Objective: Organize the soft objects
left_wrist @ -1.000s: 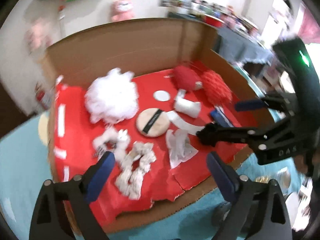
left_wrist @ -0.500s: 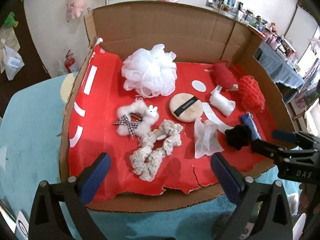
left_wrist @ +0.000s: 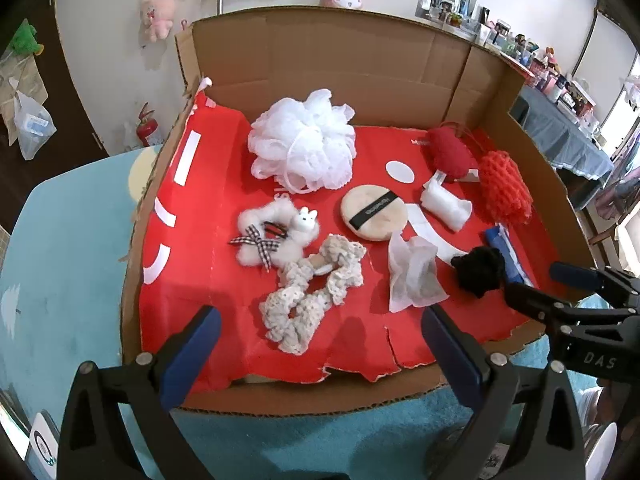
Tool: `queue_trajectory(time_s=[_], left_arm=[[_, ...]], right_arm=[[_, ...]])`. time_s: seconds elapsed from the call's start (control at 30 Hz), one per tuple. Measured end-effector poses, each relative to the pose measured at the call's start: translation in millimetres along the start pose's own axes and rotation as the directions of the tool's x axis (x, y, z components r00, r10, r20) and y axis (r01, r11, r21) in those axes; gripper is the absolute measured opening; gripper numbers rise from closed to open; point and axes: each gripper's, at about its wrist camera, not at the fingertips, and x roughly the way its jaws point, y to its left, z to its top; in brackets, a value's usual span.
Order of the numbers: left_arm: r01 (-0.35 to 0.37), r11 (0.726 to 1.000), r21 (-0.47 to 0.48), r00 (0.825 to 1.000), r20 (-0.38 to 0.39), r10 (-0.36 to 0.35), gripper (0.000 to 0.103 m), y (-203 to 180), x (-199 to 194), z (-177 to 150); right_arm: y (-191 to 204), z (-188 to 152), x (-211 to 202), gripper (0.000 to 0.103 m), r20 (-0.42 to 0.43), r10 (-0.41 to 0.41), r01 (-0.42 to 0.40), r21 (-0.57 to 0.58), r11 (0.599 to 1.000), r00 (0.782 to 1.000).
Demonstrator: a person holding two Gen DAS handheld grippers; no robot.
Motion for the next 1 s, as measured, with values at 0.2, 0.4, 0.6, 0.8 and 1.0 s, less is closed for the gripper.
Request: queue_trajectory(time_s=[0.2, 0.4, 0.6, 0.8, 1.0], left_arm=[[-0.031, 1.0, -0.004, 1.0, 0.0, 0.031, 0.102, -1.1, 1.5, -1.6], [-0.038, 0.999, -0.025, 0.999, -0.008, 0.037, 0.102, 1.7, 3.2, -2.5], [-0.045, 0.999, -0.02, 0.999, -0.001, 0.045, 0.102, 0.0, 2.6, -3.9], [-0.047, 0.999, -0.014, 0.999, 0.008, 0.048, 0.102, -0.9, 1.2, -4.5], [-0.05, 0.999, -0.01, 0.999, 0.015, 0.05, 0.102, -1.4, -0.2, -4.9]], right_arm=[[-0.1, -2.8, -2.8, 0.082, 0.015, -0.007, 0.007, -0.005, 1.0, 1.0], [4.1, -4.7, -5.1, 0.082, 0.025, -0.014, 0.014, -0.016, 1.0, 1.0], [4.7, -3.9, -5.0, 0.082, 0.027, -0.012, 0.012, -0.011, 1.0, 1.0], [3.4, -4.5, -5.8, 0.082, 0.032, -0.008, 0.009, -0.003, 1.0, 0.999], [3.3, -5.0, -6.6, 0.082, 0.034, -0.01, 0.01, -0.007, 1.0, 0.999]])
